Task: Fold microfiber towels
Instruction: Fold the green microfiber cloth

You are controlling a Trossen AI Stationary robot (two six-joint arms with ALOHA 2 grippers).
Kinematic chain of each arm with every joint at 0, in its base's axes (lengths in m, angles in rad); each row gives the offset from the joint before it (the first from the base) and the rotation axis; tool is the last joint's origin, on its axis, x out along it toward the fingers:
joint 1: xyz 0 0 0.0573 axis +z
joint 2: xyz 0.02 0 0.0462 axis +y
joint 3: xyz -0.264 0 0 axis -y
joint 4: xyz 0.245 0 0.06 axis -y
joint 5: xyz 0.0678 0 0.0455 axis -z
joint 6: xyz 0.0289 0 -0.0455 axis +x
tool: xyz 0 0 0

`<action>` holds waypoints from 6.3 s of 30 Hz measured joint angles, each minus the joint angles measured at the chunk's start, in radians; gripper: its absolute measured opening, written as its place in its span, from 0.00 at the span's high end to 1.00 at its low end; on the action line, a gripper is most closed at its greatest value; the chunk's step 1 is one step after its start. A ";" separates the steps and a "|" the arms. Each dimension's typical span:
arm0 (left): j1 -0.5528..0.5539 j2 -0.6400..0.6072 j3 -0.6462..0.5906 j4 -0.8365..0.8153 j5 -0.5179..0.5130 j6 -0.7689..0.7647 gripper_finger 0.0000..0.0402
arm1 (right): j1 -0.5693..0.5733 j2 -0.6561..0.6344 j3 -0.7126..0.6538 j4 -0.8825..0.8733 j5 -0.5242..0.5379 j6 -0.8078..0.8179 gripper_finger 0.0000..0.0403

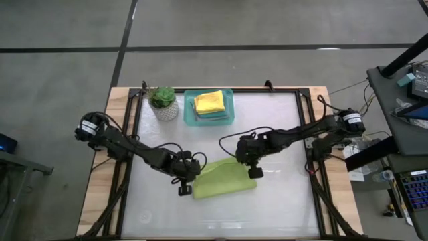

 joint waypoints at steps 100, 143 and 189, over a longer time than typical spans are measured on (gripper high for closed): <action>0.124 0.160 0.001 0.177 -0.212 0.059 0.64 | 0.086 -0.042 -0.226 0.441 0.229 0.541 0.74; 0.032 0.003 -0.150 0.196 -0.262 0.105 0.64 | -0.005 -0.152 -0.415 0.475 0.333 0.386 0.40; 0.032 0.004 -0.201 0.203 -0.275 0.076 0.64 | -0.039 -0.061 -0.456 0.694 0.294 0.300 0.89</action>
